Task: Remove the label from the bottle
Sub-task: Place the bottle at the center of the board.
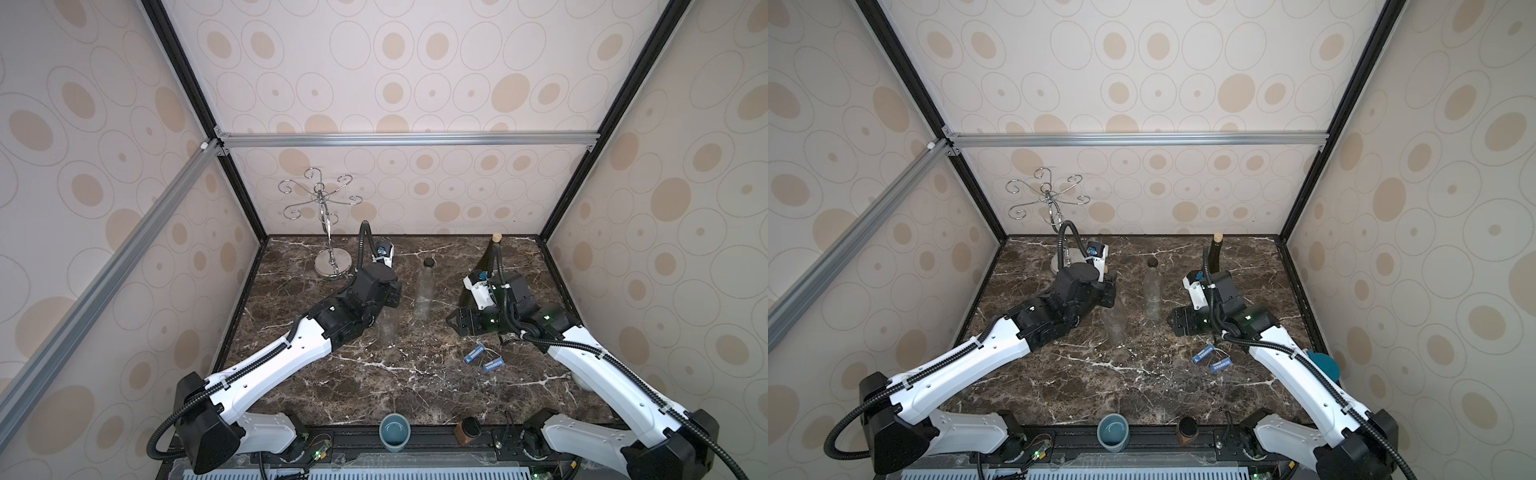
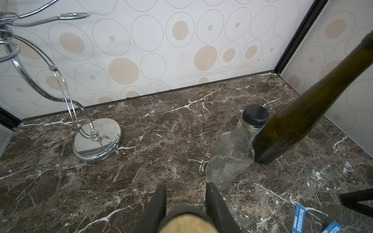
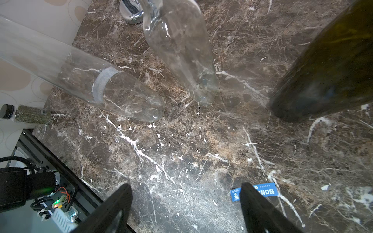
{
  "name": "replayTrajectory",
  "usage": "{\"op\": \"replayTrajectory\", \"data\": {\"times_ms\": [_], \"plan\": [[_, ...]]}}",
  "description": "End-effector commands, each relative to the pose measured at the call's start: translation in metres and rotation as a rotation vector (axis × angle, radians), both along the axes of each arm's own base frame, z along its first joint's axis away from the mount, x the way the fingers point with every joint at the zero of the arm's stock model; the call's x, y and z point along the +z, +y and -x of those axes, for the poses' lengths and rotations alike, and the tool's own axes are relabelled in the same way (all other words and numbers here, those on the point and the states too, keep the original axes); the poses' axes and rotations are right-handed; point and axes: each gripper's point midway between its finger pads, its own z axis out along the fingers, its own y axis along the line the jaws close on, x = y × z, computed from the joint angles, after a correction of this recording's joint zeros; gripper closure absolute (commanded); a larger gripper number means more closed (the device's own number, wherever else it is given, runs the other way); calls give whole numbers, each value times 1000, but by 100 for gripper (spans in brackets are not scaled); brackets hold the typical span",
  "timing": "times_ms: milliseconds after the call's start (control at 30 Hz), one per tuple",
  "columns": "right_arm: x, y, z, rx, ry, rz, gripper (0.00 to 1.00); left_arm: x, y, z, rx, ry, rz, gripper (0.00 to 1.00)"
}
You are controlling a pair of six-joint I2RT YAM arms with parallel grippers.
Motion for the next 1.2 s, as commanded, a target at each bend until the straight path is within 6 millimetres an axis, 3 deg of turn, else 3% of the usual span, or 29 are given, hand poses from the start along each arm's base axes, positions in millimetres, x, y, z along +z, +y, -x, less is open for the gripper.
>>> {"op": "replayTrajectory", "data": {"times_ms": [0, 67, 267, 433, 1000, 1167], "plan": [[-2, 1, 2, 3, 0, 8, 14, 27, -2, -1, 26, -65, 106, 88], [-2, 0, 2, 3, 0, 8, 14, 25, -1, 0, 27, -62, 105, 83], [-1, 0, 2, 2, -11, 2, 13, 29, -1, 5, 7, -61, 113, 52], [3, 1, 3, 8, -11, 0, 13, 29, -2, 10, -29, -57, 113, 34], [10, 1, 2, 16, -31, -4, 12, 36, -6, 17, -111, -38, 87, 2], [9, 0, 4, 17, -27, -4, 12, 42, 0, 17, -143, -38, 89, 0]]}}
